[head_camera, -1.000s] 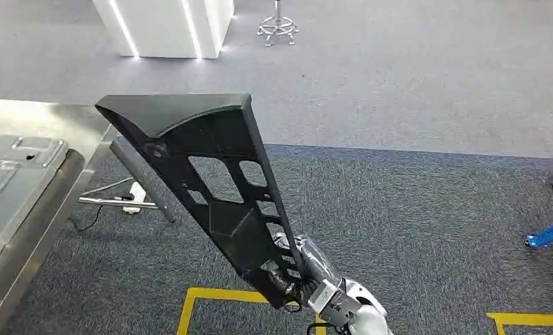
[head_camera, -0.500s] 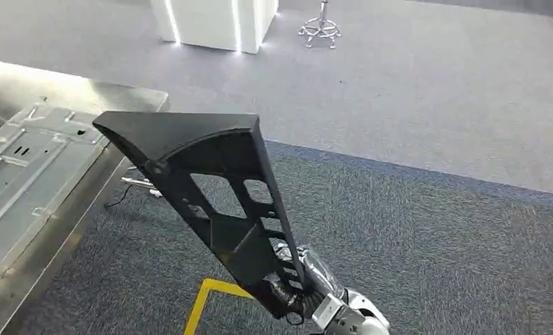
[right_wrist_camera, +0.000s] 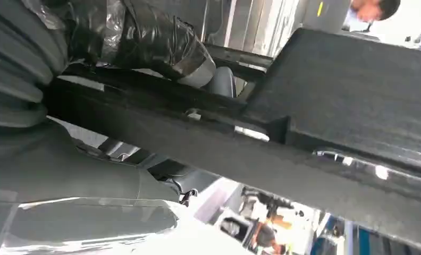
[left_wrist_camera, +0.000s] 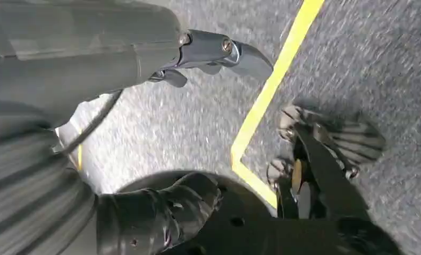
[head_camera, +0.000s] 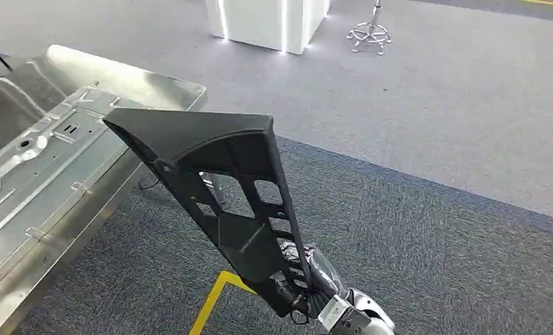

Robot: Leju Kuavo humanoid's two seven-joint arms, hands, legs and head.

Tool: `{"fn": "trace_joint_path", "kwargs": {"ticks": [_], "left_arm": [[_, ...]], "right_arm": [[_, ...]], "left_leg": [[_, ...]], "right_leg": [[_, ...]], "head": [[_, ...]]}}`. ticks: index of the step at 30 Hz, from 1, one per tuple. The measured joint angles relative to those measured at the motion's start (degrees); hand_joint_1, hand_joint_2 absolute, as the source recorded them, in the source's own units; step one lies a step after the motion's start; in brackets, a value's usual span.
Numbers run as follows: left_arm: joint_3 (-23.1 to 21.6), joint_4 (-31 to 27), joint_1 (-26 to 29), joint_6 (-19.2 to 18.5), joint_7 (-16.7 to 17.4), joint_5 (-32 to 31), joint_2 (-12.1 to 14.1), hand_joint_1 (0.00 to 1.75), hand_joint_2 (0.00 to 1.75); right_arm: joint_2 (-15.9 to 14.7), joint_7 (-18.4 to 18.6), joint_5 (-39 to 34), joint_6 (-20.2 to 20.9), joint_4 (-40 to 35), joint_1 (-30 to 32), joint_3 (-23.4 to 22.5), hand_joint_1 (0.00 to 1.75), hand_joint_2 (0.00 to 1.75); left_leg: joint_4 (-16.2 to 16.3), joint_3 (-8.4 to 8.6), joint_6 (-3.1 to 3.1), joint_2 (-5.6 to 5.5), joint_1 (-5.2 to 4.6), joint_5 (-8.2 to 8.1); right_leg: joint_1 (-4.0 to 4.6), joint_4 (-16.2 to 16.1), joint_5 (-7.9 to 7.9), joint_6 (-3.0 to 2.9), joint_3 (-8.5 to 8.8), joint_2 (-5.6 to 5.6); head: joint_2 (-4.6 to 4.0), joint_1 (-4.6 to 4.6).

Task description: Take the parts from the cabinet and place them on the table.

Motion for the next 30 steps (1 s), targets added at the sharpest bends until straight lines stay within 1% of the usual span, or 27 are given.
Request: {"fn": "trace_joint_path", "kwargs": {"ticks": [1,2,3,4,5,6,7,10,11,12,13,14,16,17,18,19,20,21,22,23,24,25,26,27,28,29,30], "left_arm": [[0.0,0.0,0.0,-0.1,0.0,0.0,0.0,0.00,1.75],[0.0,0.0,0.1,-0.1,0.0,0.0,0.0,0.00,1.75],[0.0,0.0,0.2,0.0,0.0,0.0,0.0,0.00,1.75],[0.0,0.0,0.2,0.0,0.0,0.0,0.0,0.00,1.75],[0.0,0.0,0.2,0.0,0.0,0.0,0.0,0.00,1.75],[0.0,0.0,0.1,0.0,0.0,0.0,0.0,0.00,1.75],[0.0,0.0,0.0,0.0,0.0,0.0,0.0,0.00,1.75],[0.0,0.0,0.1,0.0,-0.1,0.0,0.1,0.00,1.75],[-0.1,0.0,0.0,0.1,-0.1,0.0,0.1,0.00,1.75],[0.0,0.0,0.0,0.1,-0.1,0.0,0.1,0.00,1.75],[0.0,0.0,-0.1,0.1,-0.1,0.0,0.2,0.00,1.75],[0.0,0.0,-0.3,0.2,-0.2,0.0,0.2,0.00,1.75],[0.0,0.0,-0.3,0.2,-0.3,0.0,0.3,0.00,1.75],[0.0,0.0,-0.4,0.2,-0.3,0.0,0.3,0.00,1.75],[0.0,0.0,-0.3,0.2,-0.3,0.0,0.3,0.00,1.75],[0.0,0.0,-0.4,0.2,-0.3,0.0,0.3,0.00,1.75],[0.0,0.0,-0.4,0.2,-0.3,0.0,0.3,0.00,1.75],[0.0,0.0,-0.3,0.2,-0.3,0.0,0.3,0.00,1.75],[0.0,0.0,-0.4,0.2,-0.3,0.0,0.3,0.00,1.75],[0.0,0.0,-0.5,0.2,-0.3,0.0,0.3,0.00,1.75],[0.0,0.0,-0.4,0.2,-0.4,0.1,0.4,0.00,1.75],[0.0,0.0,-0.3,0.2,-0.4,0.1,0.3,0.00,1.75],[0.0,0.0,-0.2,0.2,-0.4,0.1,0.3,0.00,1.75],[0.0,0.0,-0.1,0.3,-0.3,0.1,0.7,0.00,1.75],[0.0,0.0,-0.2,0.3,-0.3,0.1,0.7,0.00,1.75],[0.0,0.0,-0.4,0.4,-0.1,0.1,0.7,0.00,1.75],[0.0,0.0,-0.5,0.5,-0.1,0.1,0.6,0.00,1.75]], "right_arm": [[0.0,0.0,0.0,0.0,0.0,0.0,0.0,1.73,1.75],[0.0,0.0,0.0,0.0,0.0,0.0,0.0,1.73,1.75],[0.0,0.0,0.1,0.0,0.0,0.0,0.0,1.73,1.75],[0.0,0.0,0.1,0.0,0.0,0.0,0.0,1.73,1.75],[0.0,0.0,0.1,0.0,0.0,0.0,0.0,1.73,1.75],[0.0,0.0,0.1,0.0,0.0,-0.1,0.0,1.73,1.75],[0.0,0.0,0.1,0.0,0.0,-0.1,0.0,1.73,1.75],[0.1,0.0,0.3,0.1,0.0,-0.4,-0.1,1.73,1.75],[0.2,0.0,0.4,0.1,-0.1,-0.6,-0.1,1.73,1.75],[0.2,0.0,0.4,0.1,-0.1,-0.7,-0.1,1.73,1.75],[0.2,0.0,0.4,0.1,-0.2,-0.8,-0.1,1.73,1.75],[0.2,0.0,0.4,0.1,-0.2,-0.8,-0.1,1.73,1.75],[0.1,0.0,0.4,0.1,0.1,-0.6,-0.1,1.73,1.75],[0.1,0.0,0.4,0.1,0.2,-0.6,-0.1,1.73,1.75],[0.1,0.0,0.4,0.1,0.2,-0.7,-0.1,1.73,1.75],[0.1,0.0,0.4,0.1,0.2,-0.7,-0.1,1.73,1.75],[0.1,0.0,0.4,0.1,0.2,-0.8,-0.1,1.73,1.75],[0.1,0.0,0.4,0.1,0.2,-1.0,-0.1,1.73,1.75],[0.1,0.0,0.4,0.1,0.2,-1.1,-0.1,1.73,1.75],[0.1,0.0,0.4,0.1,0.2,-1.2,-0.1,1.73,1.75],[0.1,0.1,0.4,0.2,0.2,-1.2,-0.1,1.73,1.75],[0.1,0.1,0.5,0.2,0.2,-1.3,-0.1,1.73,1.75],[0.1,0.1,0.5,0.2,0.2,-1.5,-0.1,1.73,1.75],[0.3,0.1,0.5,0.2,0.2,-1.7,-0.1,1.73,1.75],[0.3,0.1,0.5,0.4,0.2,-1.8,-0.1,1.73,1.75],[0.3,0.1,0.4,0.5,0.2,-1.9,-0.1,1.73,1.75],[0.3,0.1,0.4,0.5,0.3,-1.9,-0.1,1.73,1.75]], "left_leg": [[2.9,-1.52,-0.14,0.19,0.09,-0.66],[3.0,-1.58,-0.21,0.29,0.11,0.08],[0.0,-0.15,-0.16,0.37,0.11,2.19],[-4.9,2.53,0.00,0.78,0.10,4.80],[-10.3,5.41,0.26,2.02,0.04,7.10],[-14.2,7.21,0.63,4.87,-0.25,7.28],[-14.5,7.46,1.15,4.81,-0.76,7.29],[-14.5,6.94,2.01,2.94,-1.13,7.31],[-15.4,7.85,2.67,2.15,-0.39,7.79],[-15.7,8.02,2.82,1.64,-0.51,7.86],[-15.6,8.02,3.27,1.25,-0.49,7.95],[-15.6,7.99,3.39,0.58,-0.53,7.91],[-15.5,7.99,3.51,-0.99,-0.73,7.85],[-15.4,8.03,3.55,-1.58,-0.75,7.80],[-15.3,8.11,3.53,-2.42,-0.78,7.73],[-15.1,8.21,3.50,-3.23,-0.77,7.59],[-14.9,8.33,3.36,-4.06,-0.76,7.42],[-14.7,8.25,3.18,-4.66,-0.66,7.26],[-14.5,8.05,2.98,-4.89,-0.73,7.21],[-14.3,7.63,2.62,-5.85,-0.67,7.22],[-14.4,7.50,2.23,-6.08,-0.50,7.22],[-14.6,7.51,1.96,-6.65,-0.32,7.29],[-14.8,7.19,1.58,-7.10,-0.43,7.33],[-14.3,7.42,1.47,-6.72,-0.42,6.99],[-12.4,6.68,1.18,-3.73,-0.77,5.70],[-8.7,4.80,0.94,-1.87,-0.62,3.57],[-4.1,2.41,0.68,-0.78,-0.45,1.34]], "right_leg": [[0.06,0.0,-0.09,-0.01,-0.02,-0.77],[0.08,0.0,-0.19,0.04,0.06,-1.42],[0.08,0.0,-0.32,0.13,0.20,-2.10],[0.07,0.0,-0.49,0.29,0.47,-2.73],[0.07,0.0,-0.69,0.46,0.76,-3.23],[0.16,0.0,-0.88,0.72,1.02,-3.75],[0.54,0.1,-1.14,1.17,1.05,-4.12],[0.33,-0.3,-1.15,2.04,1.52,-5.46],[0.17,0.0,-1.67,2.68,1.58,-4.63],[-0.01,1.3,-2.54,2.80,1.25,-1.81],[-0.07,4.4,-4.48,2.79,-0.25,-0.03],[-0.09,9.4,-6.92,2.86,-2.77,0.83],[-0.03,17.7,-9.42,2.96,-7.37,1.26],[-0.03,18.3,-8.77,2.91,-8.07,1.29],[-0.03,16.5,-6.68,2.79,-7.66,1.36],[-0.04,12.3,-3.68,2.60,-6.01,1.55],[-0.03,6.8,-0.52,2.32,-3.63,2.30],[-0.03,2.1,1.47,2.00,-1.72,4.28],[-0.23,1.5,0.26,1.85,-1.31,6.09],[-0.03,0.8,0.71,1.98,-1.36,5.33],[0.11,0.7,0.65,1.88,-1.35,4.95],[0.34,0.7,0.58,1.72,-1.26,4.53],[0.15,0.4,0.72,1.43,-0.90,4.00],[-0.56,-0.3,1.05,0.98,-0.50,3.07],[-0.51,-0.6,1.05,0.78,-0.21,2.58],[-0.43,-0.7,1.01,0.59,-0.08,1.75],[-0.32,-0.6,0.91,0.47,-0.05,0.93]], "head": [[0.00,-0.02],[0.00,0.00],[0.00,-0.02],[0.00,0.00],[0.00,-0.02],[0.00,0.00],[0.00,0.02],[0.00,0.00],[0.00,0.02],[0.00,0.11],[0.00,0.06],[0.00,0.11],[0.00,0.09],[0.00,0.06],[0.00,0.11],[0.00,0.09],[0.00,0.11],[0.00,0.11],[0.00,0.07],[0.00,0.11],[0.00,0.07],[0.00,0.09],[0.00,0.07],[0.00,0.09],[0.00,-0.15],[0.00,-0.42],[0.00,-0.37]]}}
